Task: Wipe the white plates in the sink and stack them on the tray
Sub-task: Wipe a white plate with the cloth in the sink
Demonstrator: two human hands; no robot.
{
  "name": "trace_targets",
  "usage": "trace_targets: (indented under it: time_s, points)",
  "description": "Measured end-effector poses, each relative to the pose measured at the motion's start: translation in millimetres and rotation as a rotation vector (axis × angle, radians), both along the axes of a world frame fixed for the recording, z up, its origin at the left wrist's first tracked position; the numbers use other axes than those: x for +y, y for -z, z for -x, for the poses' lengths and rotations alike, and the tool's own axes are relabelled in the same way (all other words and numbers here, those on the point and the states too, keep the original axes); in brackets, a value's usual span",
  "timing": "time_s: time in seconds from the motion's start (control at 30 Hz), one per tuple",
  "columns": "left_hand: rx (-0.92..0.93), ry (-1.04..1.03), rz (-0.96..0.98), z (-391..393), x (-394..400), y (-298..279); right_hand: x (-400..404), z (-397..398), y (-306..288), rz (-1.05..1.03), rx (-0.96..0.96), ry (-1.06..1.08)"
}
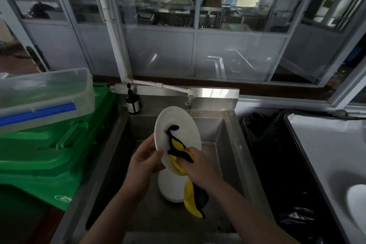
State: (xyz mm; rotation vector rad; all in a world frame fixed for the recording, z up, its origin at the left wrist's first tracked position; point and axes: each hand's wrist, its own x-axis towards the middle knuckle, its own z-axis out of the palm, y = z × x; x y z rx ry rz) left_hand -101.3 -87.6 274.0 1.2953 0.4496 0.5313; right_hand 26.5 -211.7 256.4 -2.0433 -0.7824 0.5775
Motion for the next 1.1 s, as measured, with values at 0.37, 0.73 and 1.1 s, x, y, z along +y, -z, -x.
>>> trace_targets:
  time_s: [0.37,0.73,1.1]
  points:
    - [0.069,-0.015,0.04,6,-5,8,-10,2,7,0.045,0.035,-0.225]
    - [0.08,0.003,0.025,6,-7,4,-31,-19,34,0.114,0.039,-0.126]
    - [0.08,0.016,0.009,8,-7,4,-44,-39,22,0.114,-0.037,-0.011]
